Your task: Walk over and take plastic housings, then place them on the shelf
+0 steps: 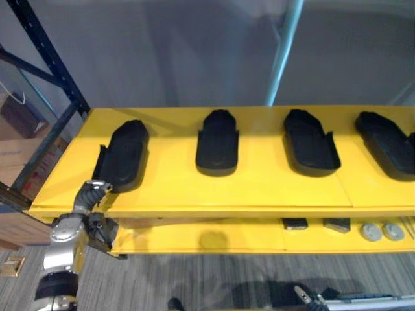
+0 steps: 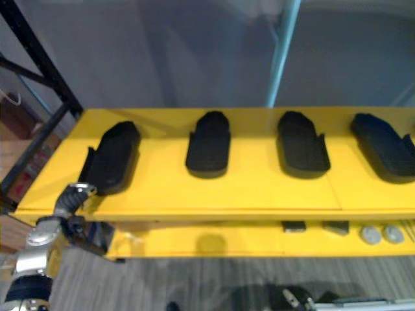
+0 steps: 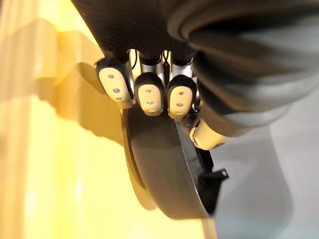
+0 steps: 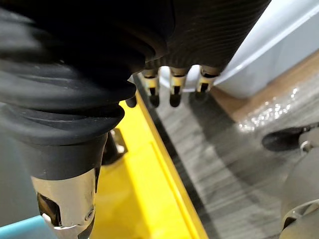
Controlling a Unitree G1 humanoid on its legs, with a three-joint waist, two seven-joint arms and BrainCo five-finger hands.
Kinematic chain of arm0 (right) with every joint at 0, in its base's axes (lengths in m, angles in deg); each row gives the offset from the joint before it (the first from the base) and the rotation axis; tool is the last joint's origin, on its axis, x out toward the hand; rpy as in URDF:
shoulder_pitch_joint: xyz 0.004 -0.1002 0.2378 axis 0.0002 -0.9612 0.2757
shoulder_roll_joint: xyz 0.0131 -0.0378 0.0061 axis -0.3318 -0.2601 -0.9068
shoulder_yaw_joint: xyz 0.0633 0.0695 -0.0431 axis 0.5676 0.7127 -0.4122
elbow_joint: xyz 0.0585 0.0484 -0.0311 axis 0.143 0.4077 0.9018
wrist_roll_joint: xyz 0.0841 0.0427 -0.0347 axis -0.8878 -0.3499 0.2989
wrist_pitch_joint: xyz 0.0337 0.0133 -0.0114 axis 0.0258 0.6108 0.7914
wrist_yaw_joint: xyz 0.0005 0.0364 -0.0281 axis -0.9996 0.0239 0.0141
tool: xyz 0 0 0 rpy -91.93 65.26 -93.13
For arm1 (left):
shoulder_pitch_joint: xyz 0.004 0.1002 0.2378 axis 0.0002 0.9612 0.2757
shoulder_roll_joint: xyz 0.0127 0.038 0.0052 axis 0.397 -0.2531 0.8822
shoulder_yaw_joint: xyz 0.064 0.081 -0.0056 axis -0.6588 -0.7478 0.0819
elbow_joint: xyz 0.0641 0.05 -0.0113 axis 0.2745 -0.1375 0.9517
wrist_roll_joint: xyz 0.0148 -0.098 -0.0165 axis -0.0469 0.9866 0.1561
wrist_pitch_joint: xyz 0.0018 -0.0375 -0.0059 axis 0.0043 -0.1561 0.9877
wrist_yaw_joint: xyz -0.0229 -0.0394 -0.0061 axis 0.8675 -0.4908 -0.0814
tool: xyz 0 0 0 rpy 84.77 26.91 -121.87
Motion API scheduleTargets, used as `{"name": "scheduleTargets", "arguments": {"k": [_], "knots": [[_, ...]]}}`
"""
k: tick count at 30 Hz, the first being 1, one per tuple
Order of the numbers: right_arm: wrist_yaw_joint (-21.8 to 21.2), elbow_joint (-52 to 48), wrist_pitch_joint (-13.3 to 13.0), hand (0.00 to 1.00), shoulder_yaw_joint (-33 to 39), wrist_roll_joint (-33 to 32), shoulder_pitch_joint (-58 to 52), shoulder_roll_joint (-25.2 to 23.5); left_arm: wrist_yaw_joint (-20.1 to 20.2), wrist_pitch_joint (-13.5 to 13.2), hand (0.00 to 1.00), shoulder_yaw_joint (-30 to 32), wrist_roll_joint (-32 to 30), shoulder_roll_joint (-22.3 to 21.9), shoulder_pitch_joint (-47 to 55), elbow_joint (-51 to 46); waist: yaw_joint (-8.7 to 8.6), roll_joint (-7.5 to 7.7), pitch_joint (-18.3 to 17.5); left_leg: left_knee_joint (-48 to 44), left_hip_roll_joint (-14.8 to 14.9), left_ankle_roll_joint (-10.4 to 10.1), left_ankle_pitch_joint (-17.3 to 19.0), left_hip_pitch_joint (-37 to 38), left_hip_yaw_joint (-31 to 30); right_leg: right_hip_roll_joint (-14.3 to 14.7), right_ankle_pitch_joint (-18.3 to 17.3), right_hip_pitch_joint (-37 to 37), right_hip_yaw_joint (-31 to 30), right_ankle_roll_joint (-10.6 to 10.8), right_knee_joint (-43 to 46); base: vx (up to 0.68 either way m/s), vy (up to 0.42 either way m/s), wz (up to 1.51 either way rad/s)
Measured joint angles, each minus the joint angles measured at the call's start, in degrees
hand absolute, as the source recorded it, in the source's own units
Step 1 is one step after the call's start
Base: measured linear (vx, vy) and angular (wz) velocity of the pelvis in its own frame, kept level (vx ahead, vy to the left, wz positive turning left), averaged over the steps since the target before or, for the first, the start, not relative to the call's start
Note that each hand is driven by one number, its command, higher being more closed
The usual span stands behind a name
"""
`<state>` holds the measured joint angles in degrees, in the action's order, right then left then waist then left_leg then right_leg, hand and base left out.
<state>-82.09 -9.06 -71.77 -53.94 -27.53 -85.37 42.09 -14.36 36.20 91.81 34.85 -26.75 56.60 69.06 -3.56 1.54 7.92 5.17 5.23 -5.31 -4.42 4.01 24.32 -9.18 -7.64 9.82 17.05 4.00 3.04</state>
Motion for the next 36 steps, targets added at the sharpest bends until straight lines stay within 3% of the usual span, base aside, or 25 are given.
{"name": "scheduleTargets", "arguments": {"k": [7,14,23,24,29,36], "knots": [[-0.3,0.0,0.0,0.00,-0.1,0.0,-0.1,0.1,-2.0,-0.1,1.00,-0.1,0.0,1.0,-2.0,4.0,-0.32,-0.07,0.2,-0.3,0.2,-0.1,0.0,0.0,0.0,0.3,0.1,-0.1,-0.6,-0.2,0.4,0.06,-0.014,0.01],[-0.2,0.0,0.0,0.00,-0.8,-0.1,0.7,1.0,-2.6,-1.2,1.00,-2.0,0.1,2.5,-4.5,7.3,-0.26,-1.39,1.8,-0.3,1.3,0.0,0.0,0.0,1.4,1.1,1.6,-2.0,-3.0,-1.5,1.6,-0.02,0.020,-0.11],[-0.1,0.0,-0.1,0.00,-1.5,-0.1,0.3,0.9,-2.7,-2.4,1.00,-2.1,0.7,2.6,-6.8,7.1,-0.45,-1.49,3.2,0.0,0.9,0.7,-0.7,-0.9,1.6,0.5,2.7,-3.7,-3.3,-0.6,1.9,-0.08,0.030,-0.07],[-0.1,-0.1,-0.1,0.00,-1.5,-0.1,0.3,0.8,-2.6,-2.4,0.00,-2.1,0.9,2.6,-6.8,6.5,-0.44,-1.63,3.3,0.0,0.8,0.8,-0.9,-1.2,1.5,0.5,2.6,-3.8,-3.3,-0.6,1.8,-0.11,0.012,0.05],[-0.2,-0.1,-0.1,0.00,-0.6,-0.1,0.2,0.1,-1.6,-2.5,0.00,-1.7,1.3,1.9,-4.5,-5.2,-0.22,-2.21,3.6,0.0,0.2,1.1,-1.6,-1.2,0.7,-0.1,0.7,-3.3,-3.0,1.1,1.2,-0.09,-0.006,0.06],[0.2,0.0,-0.1,0.00,1.4,-0.1,-0.2,-1.5,2.3,-4.0,0.00,0.5,3.0,-3.5,4.0,-20.3,0.68,-1.89,3.2,0.0,-0.3,1.0,-1.6,-1.1,-1.9,-0.1,0.6,-0.3,0.1,1.0,-0.3,0.03,-0.018,0.19]]}}
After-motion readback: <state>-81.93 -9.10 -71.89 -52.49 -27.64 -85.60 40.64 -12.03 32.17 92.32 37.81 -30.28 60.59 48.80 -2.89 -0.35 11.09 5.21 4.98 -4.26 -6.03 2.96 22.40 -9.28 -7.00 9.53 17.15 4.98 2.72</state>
